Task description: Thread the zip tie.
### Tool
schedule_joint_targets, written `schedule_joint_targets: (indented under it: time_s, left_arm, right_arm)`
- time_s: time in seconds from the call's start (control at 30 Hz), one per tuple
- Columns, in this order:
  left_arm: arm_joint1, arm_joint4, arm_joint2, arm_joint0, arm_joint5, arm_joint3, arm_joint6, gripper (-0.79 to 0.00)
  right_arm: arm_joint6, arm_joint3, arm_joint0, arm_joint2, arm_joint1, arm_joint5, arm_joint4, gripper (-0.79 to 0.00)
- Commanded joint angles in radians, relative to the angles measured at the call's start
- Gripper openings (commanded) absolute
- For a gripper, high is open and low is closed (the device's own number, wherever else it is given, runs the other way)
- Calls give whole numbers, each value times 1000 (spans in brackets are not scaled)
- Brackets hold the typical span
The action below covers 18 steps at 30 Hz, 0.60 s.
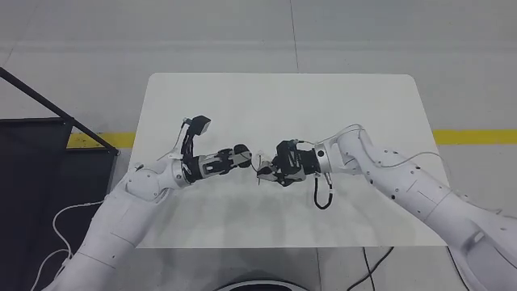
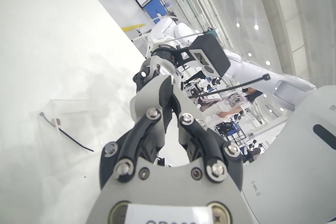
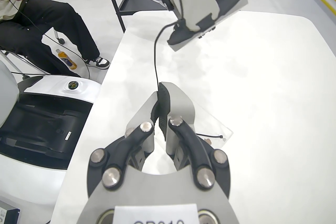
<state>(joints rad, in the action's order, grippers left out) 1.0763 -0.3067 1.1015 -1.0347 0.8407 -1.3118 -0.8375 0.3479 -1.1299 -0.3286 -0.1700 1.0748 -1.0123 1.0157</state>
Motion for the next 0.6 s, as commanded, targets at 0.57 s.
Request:
schedule_joint_targets:
  time_s: [0.57]
  left_arm:
    - [-1, 44, 24, -12, 12, 11, 67, -785]
  right_arm:
    - [453, -18, -20, 0, -48, 0, 396, -785]
